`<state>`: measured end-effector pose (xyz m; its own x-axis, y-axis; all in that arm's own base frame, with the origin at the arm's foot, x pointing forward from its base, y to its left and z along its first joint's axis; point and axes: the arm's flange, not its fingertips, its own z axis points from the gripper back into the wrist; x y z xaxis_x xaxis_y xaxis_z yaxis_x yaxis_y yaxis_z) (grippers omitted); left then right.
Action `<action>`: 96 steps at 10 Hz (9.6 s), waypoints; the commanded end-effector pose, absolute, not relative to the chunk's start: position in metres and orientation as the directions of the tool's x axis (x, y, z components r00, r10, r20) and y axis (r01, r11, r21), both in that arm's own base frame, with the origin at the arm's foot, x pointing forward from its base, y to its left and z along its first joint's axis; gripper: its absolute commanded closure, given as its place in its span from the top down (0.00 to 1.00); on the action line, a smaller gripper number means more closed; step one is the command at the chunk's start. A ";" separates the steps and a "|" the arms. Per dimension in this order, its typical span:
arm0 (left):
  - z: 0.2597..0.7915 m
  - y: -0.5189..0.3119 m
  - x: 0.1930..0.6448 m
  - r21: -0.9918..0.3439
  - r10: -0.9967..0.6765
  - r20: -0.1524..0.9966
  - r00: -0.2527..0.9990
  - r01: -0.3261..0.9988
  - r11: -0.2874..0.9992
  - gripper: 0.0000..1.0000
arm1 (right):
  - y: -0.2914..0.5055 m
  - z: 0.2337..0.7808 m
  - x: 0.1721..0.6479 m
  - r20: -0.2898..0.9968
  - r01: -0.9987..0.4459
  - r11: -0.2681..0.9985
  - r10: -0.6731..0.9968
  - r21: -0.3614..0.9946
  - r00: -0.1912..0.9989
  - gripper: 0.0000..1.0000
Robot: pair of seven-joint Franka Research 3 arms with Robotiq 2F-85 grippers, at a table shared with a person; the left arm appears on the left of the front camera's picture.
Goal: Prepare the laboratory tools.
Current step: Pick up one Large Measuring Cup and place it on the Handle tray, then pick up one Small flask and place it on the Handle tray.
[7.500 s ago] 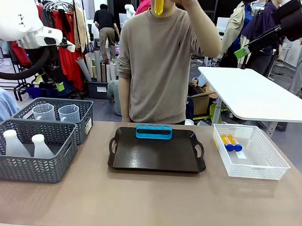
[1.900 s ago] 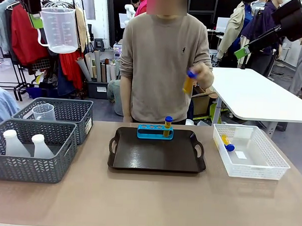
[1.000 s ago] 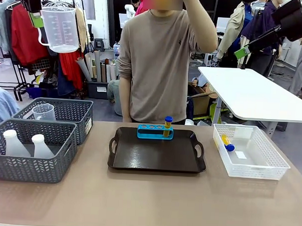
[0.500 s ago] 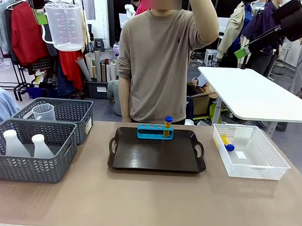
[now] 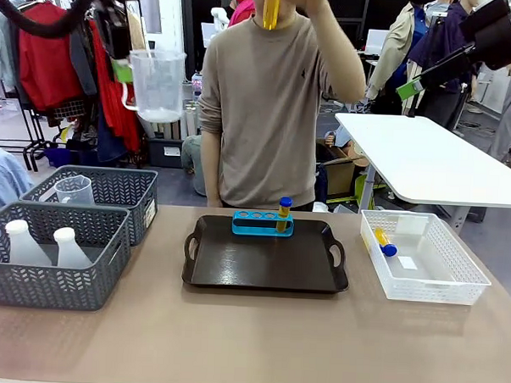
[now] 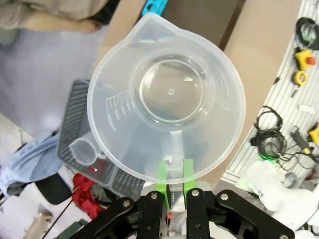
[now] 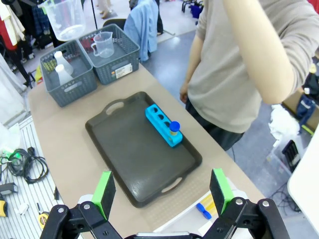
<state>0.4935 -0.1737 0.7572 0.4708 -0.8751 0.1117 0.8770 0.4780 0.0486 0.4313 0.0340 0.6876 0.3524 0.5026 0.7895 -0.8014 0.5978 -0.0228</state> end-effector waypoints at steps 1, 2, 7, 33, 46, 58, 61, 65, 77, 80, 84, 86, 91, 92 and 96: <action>0.750 -0.177 0.492 0.015 -0.890 0.099 0.446 0.893 0.449 0.00 | 0.035 0.687 0.431 0.795 -0.805 0.593 0.497 -0.020 0.347 1.00; 0.749 -0.177 0.492 0.010 -0.889 0.099 0.448 0.893 0.451 0.00 | 0.035 0.687 0.431 0.795 -0.805 0.593 0.497 -0.020 0.347 1.00; 0.747 -0.162 0.489 0.007 -0.878 0.088 0.470 0.881 0.473 0.00 | 0.035 0.687 0.431 0.795 -0.805 0.593 0.497 -0.020 0.347 1.00; 0.436 -0.451 0.564 0.093 -0.990 0.141 0.004 0.995 0.017 0.00 | 0.035 0.687 0.431 0.795 -0.805 0.593 0.497 -0.020 0.347 1.00; 0.416 -0.447 0.566 0.081 -0.992 0.124 0.009 0.997 0.019 1.00 | 0.035 0.687 0.431 0.795 -0.805 0.593 0.497 -0.020 0.347 1.00; 0.589 -0.286 0.482 0.216 -0.855 0.114 0.506 0.827 0.519 1.00 | 0.035 0.687 0.431 0.795 -0.805 0.593 0.497 -0.020 0.347 1.00; 0.612 -0.240 0.463 0.281 -0.706 0.194 0.682 0.651 0.706 1.00 | 0.035 0.687 0.431 0.795 -0.805 0.593 0.497 -0.020 0.347 1.00; 0.626 -0.227 0.466 0.247 -0.669 0.209 0.713 0.623 0.742 1.00 | 0.035 0.687 0.431 0.795 -0.805 0.593 0.497 -0.020 0.347 1.00; 0.620 -0.097 0.441 0.055 -0.213 0.216 0.953 0.206 0.977 1.00 | 0.035 0.687 0.431 0.795 -0.805 0.593 0.497 -0.020 0.347 1.00; 0.577 -0.060 0.447 0.049 -0.046 0.223 0.974 0.036 0.998 1.00 | 0.035 0.687 0.431 0.795 -0.805 0.593 0.497 -0.020 0.347 1.00; 0.517 -0.048 0.462 0.026 0.019 0.196 0.980 -0.025 0.999 1.00 | 0.035 0.687 0.431 0.795 -0.805 0.593 0.497 -0.020 0.347 1.00; 0.490 -0.040 0.462 0.032 0.100 0.120 0.988 -0.104 0.994 1.00 | 0.035 0.687 0.431 0.795 -0.805 0.593 0.497 -0.020 0.347 1.00; 0.467 -0.033 0.459 0.041 0.099 0.081 0.992 -0.103 0.994 1.00 | 0.035 0.687 0.431 0.795 -0.805 0.593 0.497 -0.020 0.347 1.00; 0.467 -0.033 0.459 0.041 0.099 0.081 0.992 -0.103 0.994 1.00 | 0.035 0.687 0.431 0.795 -0.805 0.593 0.497 -0.020 0.347 1.00; 0.452 -0.029 0.466 0.043 0.001 0.040 0.999 -0.003 0.999 1.00 | 0.035 0.687 0.431 0.795 -0.805 0.593 0.497 -0.020 0.347 1.00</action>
<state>0.4603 -0.0343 0.4571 0.9978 0.0408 0.0518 -0.0430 0.9982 0.0428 0.4310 0.0341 0.6874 0.3539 0.5045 0.7876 -0.8012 0.5980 -0.0231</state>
